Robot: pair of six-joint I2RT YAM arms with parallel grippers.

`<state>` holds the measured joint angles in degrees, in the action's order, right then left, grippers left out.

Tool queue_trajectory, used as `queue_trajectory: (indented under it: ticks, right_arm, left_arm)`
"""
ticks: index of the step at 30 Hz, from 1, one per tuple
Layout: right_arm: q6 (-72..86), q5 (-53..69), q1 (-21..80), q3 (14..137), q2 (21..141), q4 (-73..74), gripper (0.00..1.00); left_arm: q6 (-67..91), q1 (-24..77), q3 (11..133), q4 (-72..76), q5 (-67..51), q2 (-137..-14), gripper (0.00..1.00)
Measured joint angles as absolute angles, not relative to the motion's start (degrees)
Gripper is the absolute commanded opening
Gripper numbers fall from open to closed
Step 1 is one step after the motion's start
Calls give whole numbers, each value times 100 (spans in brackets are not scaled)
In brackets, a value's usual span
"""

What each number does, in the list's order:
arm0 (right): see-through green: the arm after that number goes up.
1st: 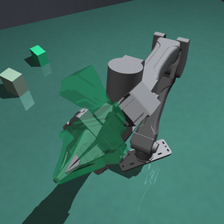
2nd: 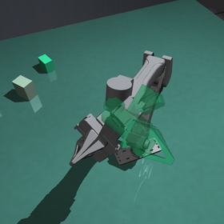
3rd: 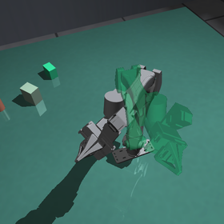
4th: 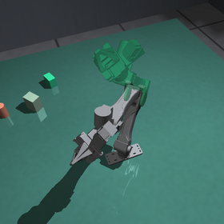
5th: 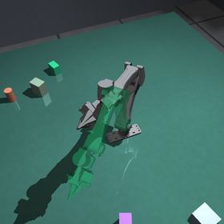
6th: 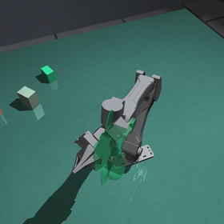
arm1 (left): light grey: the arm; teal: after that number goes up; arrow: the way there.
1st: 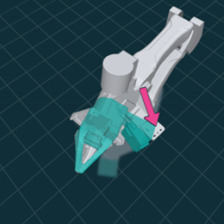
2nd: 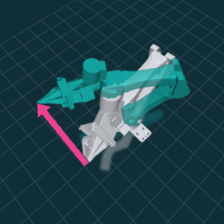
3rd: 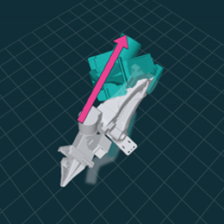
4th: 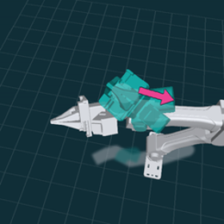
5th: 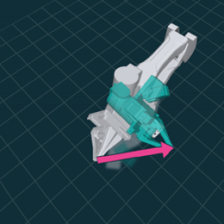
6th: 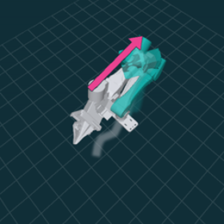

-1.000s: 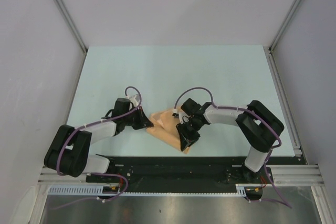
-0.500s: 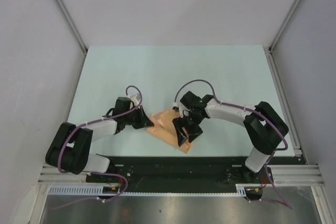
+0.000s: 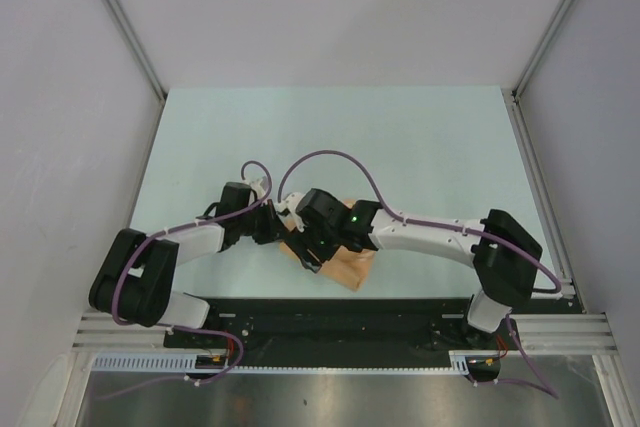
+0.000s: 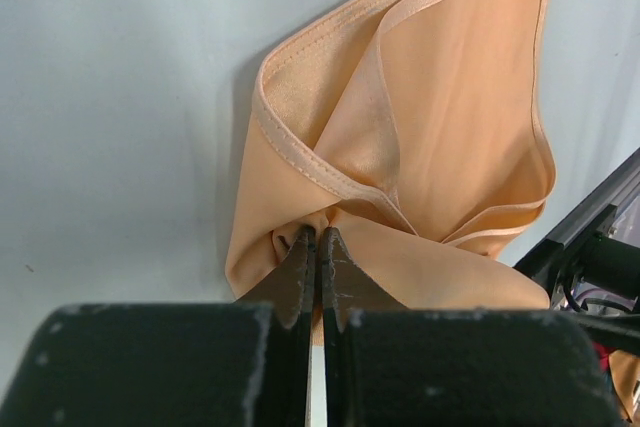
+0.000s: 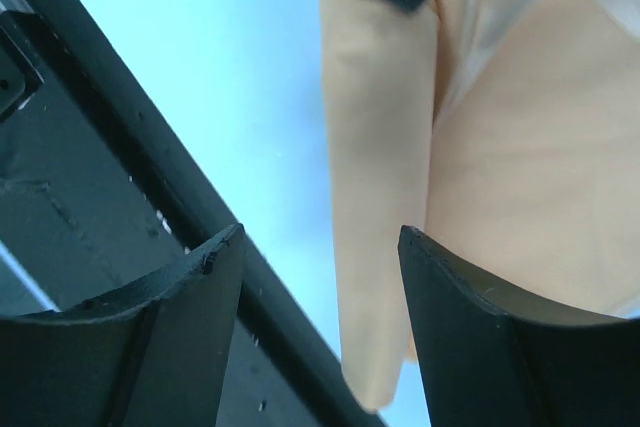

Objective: Fold the napkin, place the utensils inside, and roll it up
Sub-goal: Roll the napkin with the utensil

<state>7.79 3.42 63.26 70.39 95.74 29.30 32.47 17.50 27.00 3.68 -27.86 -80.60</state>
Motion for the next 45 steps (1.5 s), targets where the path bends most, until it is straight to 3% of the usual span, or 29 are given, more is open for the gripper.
queue_trajectory:
  ticks: [6,26,30,34,36,40,45]
  right_arm:
    - [521,187,6412,7039,10071,2362,60]
    - [296,-213,6532,6783,10621,1861,64]
    - [301,-486,6613,6751,10665,1776,58]
    - [301,-799,6648,6751,10722,1739,39]
    - [314,-875,6648,6746,10724,1719,35]
    - [338,-941,6648,6670,10685,1632,26]
    - [329,-467,6534,6598,10606,1564,24]
  left_arm:
    - [3247,1750,2724,336,-2788,-8075,0]
    - [3247,1750,2762,318,-2816,-8101,0]
    - [3247,1752,2781,287,-2814,-8101,4]
    - [3245,1752,2790,222,-2759,-8031,23]
    - [3232,1752,2794,104,-2663,-7900,31]
    - [3157,1693,2799,-185,-2239,-7483,61]
    - [3146,1428,2786,-408,-1774,-6713,72]
